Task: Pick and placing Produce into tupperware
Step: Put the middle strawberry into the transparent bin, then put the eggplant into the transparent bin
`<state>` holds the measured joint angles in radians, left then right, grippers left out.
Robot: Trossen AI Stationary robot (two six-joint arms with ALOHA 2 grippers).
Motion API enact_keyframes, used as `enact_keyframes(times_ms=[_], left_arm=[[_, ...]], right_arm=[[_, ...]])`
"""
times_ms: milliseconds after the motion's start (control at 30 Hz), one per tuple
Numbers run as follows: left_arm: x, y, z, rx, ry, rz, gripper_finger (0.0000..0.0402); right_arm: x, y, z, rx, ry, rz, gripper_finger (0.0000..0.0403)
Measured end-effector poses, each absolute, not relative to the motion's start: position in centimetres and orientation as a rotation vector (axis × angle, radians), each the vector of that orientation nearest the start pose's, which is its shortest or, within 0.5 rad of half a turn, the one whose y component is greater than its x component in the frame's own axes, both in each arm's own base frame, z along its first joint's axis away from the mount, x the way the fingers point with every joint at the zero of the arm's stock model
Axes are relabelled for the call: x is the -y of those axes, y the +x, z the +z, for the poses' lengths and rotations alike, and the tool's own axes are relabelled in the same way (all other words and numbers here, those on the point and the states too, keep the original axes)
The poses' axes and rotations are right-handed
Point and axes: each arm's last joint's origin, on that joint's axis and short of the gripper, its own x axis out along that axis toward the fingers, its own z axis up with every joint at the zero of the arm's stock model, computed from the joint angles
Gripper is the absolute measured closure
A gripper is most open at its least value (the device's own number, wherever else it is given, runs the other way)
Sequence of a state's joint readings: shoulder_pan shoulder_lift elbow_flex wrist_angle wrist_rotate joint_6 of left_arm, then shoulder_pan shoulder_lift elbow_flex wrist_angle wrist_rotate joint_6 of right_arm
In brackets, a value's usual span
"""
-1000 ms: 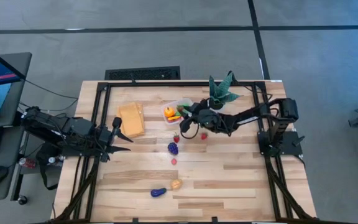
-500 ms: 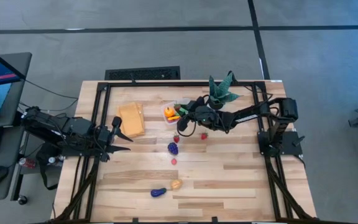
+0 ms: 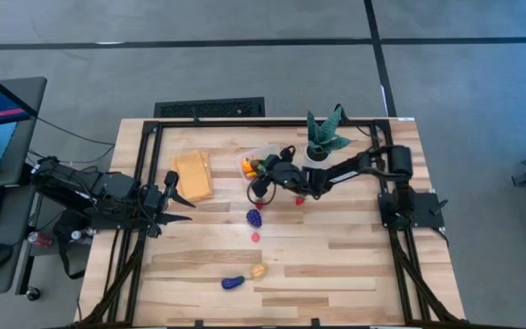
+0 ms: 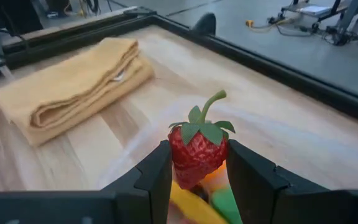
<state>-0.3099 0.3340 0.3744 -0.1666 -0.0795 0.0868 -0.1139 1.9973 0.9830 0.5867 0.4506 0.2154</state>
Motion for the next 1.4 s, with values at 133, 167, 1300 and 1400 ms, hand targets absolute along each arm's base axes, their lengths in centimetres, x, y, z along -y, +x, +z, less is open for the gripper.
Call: enact_keyframes(times_ms=[133, 167, 1300, 1400], left_arm=[[3.1, 10.4, 24.8, -0.114, 0.11, -0.242, 0.0254], [3.1, 10.4, 24.8, -0.114, 0.11, -0.242, 0.0254], [3.1, 10.4, 24.8, -0.118, 0.097, -0.221, 0.0254], [3.1, 10.4, 24.8, -0.118, 0.09, -0.219, 0.0254]], right_arm=[[6.1, 40.0, 13.2, -0.36, 0.115, -0.602, 0.0268], [6.2, 40.1, 13.2, -0.364, 0.114, -0.605, 0.0268], [4.0, 39.2, 16.7, -0.404, 0.019, -0.528, 0.0143], [2.6, 38.5, 18.6, -0.416, -0.002, -0.493, 0.0143]])
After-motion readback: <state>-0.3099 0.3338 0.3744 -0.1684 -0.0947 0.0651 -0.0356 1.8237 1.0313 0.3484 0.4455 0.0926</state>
